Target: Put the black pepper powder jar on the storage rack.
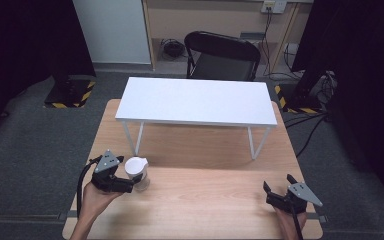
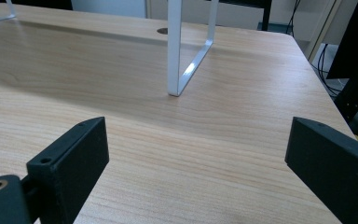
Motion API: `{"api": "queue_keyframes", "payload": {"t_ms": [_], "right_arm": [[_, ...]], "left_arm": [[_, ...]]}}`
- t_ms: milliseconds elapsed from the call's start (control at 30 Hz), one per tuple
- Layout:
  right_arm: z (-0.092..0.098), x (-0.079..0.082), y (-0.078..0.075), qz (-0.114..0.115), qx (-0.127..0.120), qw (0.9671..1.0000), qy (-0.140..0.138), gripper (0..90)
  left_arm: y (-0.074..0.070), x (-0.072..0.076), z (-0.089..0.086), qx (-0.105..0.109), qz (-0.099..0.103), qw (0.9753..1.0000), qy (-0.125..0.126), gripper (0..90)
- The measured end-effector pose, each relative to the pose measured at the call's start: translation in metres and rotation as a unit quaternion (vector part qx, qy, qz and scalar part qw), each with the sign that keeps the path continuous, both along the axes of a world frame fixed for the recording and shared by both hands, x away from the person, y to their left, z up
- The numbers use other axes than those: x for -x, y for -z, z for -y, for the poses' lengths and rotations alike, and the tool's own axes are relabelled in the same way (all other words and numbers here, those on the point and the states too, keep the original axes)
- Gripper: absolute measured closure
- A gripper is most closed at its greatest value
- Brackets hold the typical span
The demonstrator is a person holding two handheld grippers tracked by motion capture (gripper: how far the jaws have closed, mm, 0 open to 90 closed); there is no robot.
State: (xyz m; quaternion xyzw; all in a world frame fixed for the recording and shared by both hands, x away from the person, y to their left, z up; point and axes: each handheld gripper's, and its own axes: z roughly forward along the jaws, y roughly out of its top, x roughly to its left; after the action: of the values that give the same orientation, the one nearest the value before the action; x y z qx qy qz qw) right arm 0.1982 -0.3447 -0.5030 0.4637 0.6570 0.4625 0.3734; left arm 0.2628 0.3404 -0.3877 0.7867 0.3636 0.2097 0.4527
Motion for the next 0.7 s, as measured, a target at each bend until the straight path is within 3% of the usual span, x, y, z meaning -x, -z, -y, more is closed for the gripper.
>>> {"api": "queue_keyframes", "payload": {"t_ms": [233,700], "right_arm": [[-0.001,0.001,0.000,0.001,-0.001,1.0000,0.003,6.2],[-0.003,0.001,0.000,0.000,0.003,1.0000,0.006,6.2]], "left_arm": [[0.002,-0.007,0.001,0.004,-0.003,1.0000,0.004,3.1],[0.007,-0.019,0.008,-0.008,-0.009,0.9998,0.014,4.6]]}}
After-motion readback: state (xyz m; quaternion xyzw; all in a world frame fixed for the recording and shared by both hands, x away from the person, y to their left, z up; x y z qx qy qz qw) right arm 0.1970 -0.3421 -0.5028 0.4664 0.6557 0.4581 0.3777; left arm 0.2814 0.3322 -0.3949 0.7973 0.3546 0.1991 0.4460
